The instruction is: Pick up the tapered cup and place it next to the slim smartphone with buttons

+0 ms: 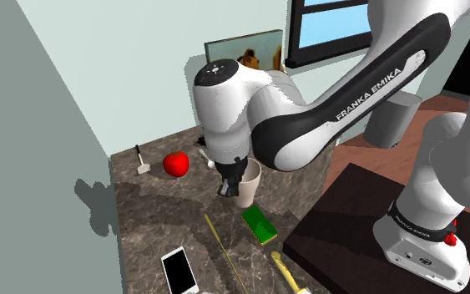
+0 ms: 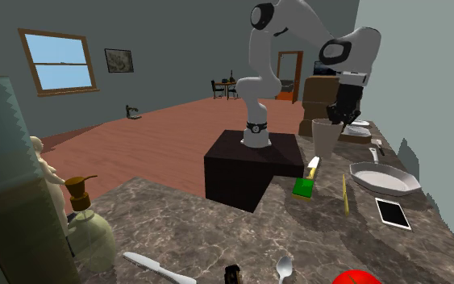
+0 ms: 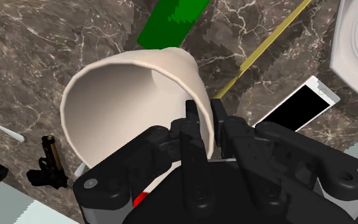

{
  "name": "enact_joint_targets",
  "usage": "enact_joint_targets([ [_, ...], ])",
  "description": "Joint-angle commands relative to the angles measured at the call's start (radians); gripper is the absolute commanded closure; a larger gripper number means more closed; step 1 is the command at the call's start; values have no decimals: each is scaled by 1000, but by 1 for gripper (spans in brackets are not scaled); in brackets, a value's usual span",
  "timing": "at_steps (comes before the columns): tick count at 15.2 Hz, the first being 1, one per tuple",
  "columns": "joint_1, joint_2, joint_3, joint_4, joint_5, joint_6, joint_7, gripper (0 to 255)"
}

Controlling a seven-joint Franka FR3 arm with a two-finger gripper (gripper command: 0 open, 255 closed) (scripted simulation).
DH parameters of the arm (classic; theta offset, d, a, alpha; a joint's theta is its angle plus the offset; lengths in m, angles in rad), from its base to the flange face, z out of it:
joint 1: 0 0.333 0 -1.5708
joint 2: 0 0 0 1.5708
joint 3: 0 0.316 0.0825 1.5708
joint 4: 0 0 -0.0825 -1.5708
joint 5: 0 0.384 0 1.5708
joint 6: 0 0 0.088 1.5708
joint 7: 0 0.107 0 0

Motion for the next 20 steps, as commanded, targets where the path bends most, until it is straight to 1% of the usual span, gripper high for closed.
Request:
enact_joint_targets([
  [1,-1,15,1,-16,-12,29,13,255],
  [11,-7,114,2,-59,-94,153,89,255],
  [20,-4,222,-14,-76,-200,255,180,255],
])
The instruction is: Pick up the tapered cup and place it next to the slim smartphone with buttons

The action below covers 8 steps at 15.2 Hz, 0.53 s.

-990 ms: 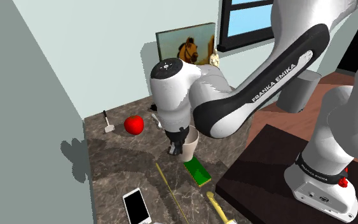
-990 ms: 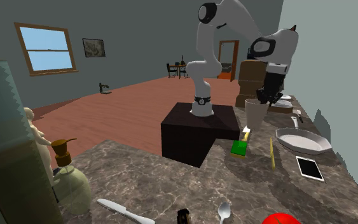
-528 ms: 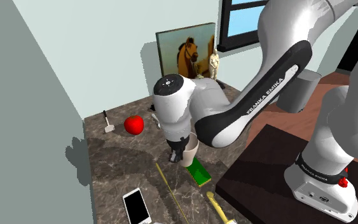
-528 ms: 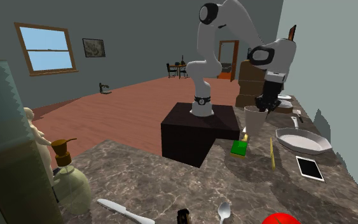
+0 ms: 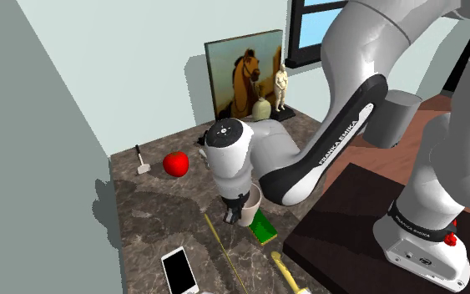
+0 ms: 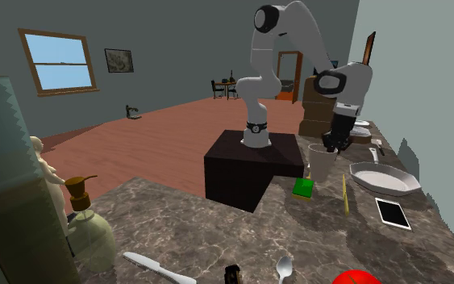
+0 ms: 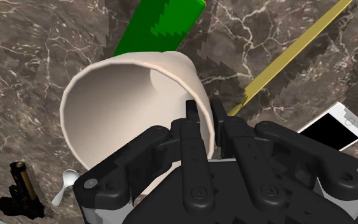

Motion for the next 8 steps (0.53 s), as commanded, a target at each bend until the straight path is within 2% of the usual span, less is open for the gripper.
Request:
enact_joint_targets([
  [1,2,26,-7,-1,-27,22,21,255],
  [8,19,120,-39,4,-127,92,104,255],
])
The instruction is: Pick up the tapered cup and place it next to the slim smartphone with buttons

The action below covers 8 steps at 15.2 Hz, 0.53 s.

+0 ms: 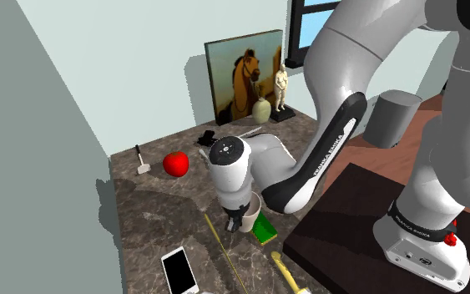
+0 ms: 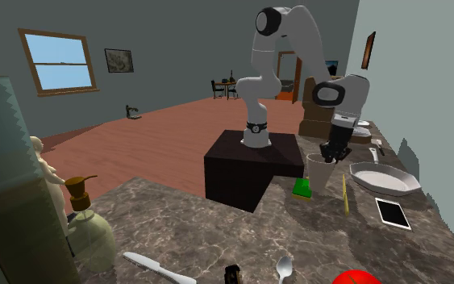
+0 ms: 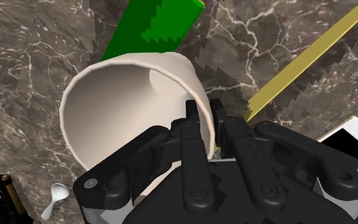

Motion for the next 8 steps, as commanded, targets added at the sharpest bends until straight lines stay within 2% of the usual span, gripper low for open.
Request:
enact_joint_targets([
  [1,8,28,-11,3,-31,20,27,255],
  [3,15,55,-24,7,-59,38,51,255],
  [8,16,55,-24,7,-59,38,51,255],
])
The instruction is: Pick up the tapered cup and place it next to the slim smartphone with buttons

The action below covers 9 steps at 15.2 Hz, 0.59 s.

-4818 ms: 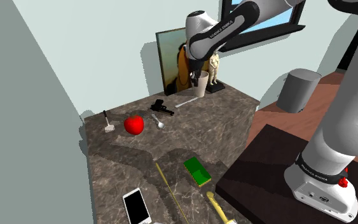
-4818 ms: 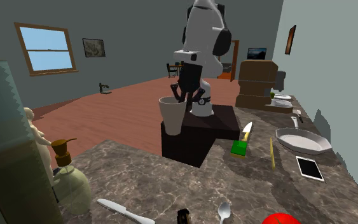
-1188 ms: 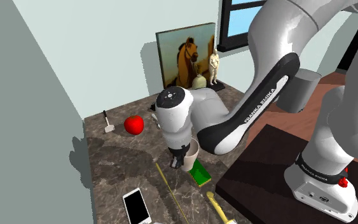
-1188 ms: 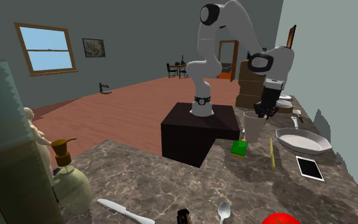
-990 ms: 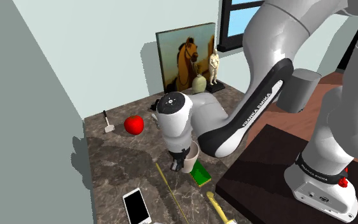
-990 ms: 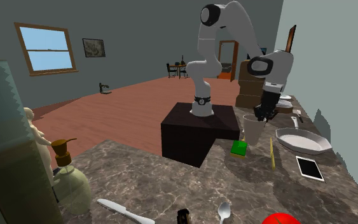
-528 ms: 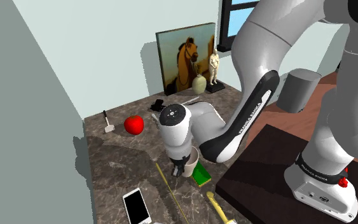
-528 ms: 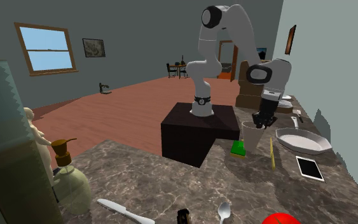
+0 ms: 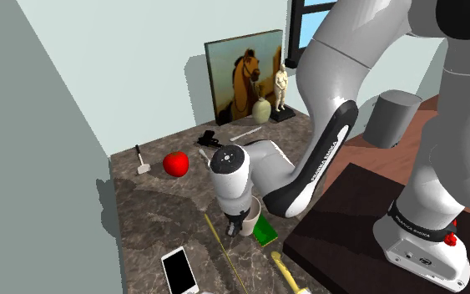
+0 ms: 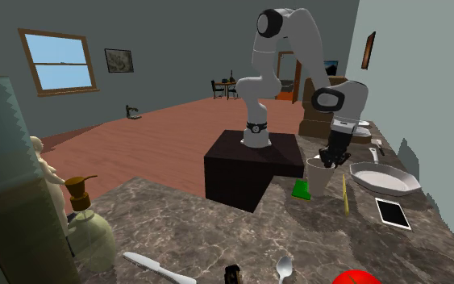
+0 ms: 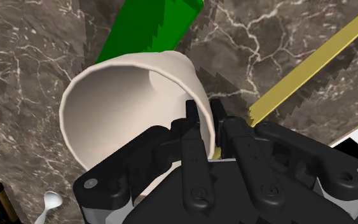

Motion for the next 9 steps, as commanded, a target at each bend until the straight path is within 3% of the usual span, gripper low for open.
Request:
enact_joint_targets([
  [1,0,1,0,0,-1,0,1,255],
  [3,0,1,0,0,-1,0,1,255],
  [4,0,1,0,0,-1,0,1,0],
  [9,0,1,0,0,-1,0,1,0],
])
